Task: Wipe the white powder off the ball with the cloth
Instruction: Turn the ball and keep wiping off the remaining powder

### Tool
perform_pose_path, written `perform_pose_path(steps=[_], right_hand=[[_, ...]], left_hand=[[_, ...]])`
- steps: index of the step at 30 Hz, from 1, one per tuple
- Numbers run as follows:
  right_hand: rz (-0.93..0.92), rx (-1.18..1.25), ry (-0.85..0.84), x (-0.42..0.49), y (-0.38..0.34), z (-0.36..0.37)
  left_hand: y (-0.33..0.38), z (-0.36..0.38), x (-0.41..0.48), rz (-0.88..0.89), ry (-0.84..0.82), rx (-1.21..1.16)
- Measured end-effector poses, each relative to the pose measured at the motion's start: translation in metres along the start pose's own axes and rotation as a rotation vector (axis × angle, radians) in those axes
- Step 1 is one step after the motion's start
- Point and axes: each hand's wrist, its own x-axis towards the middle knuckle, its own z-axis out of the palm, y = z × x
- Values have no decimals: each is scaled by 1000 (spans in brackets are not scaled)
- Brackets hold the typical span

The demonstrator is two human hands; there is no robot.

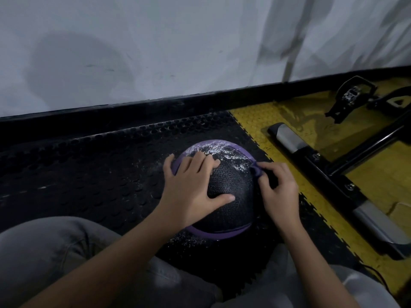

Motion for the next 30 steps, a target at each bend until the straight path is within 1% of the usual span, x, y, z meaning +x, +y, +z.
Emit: perform_pose_path(steps=[3,5,6,9,10,11,16,17,18,21,22,23,25,28,29,30], right_hand=[[-199,-85,-21,-18,-13,0],[-249,-117,-39,-18,-13,0],[-224,-115,-35,-13,-8,0],[-11,-30,-4,7,5,0],[34,-2,-8,10,7,-1],[28,-6,-14,10,6,-2],[-264,-145,-63,-15,-16,-2],[-284,-149,-62,-14,-16,-2],[-257,-138,-50,-10,-11,-1],[-25,-74,-20,10,5,-2],[27,-51,-27,14,9,-3],[37,-48,-33,14,9,-3],[-40,-87,-22,4,-2,-3],[-244,-191,-31,-11,-19,-1],[-283,-212,-32,-11,-20,0],[-276,-200,-32,-6,-18,1]], left_hand=[[1,1,2,-19,-15,4],[0,0,2,-32,-38,-10],[-1,-2,2,-40,-50,-22],[0,-2,2,-38,-56,-52],[1,-1,2,-34,-49,-62],[2,0,3,-30,-39,-70],[-3,7,0,-37,39,-74],[-4,6,-1,-39,34,-84],[-4,5,-1,-41,24,-95],[-2,3,0,-38,-1,-111],[-1,4,1,-37,0,-110],[0,5,2,-38,3,-108],[1,7,2,-46,20,-110],[-1,8,0,-53,41,-117],[-2,8,0,-48,49,-116],[-3,8,-1,-41,55,-114]])
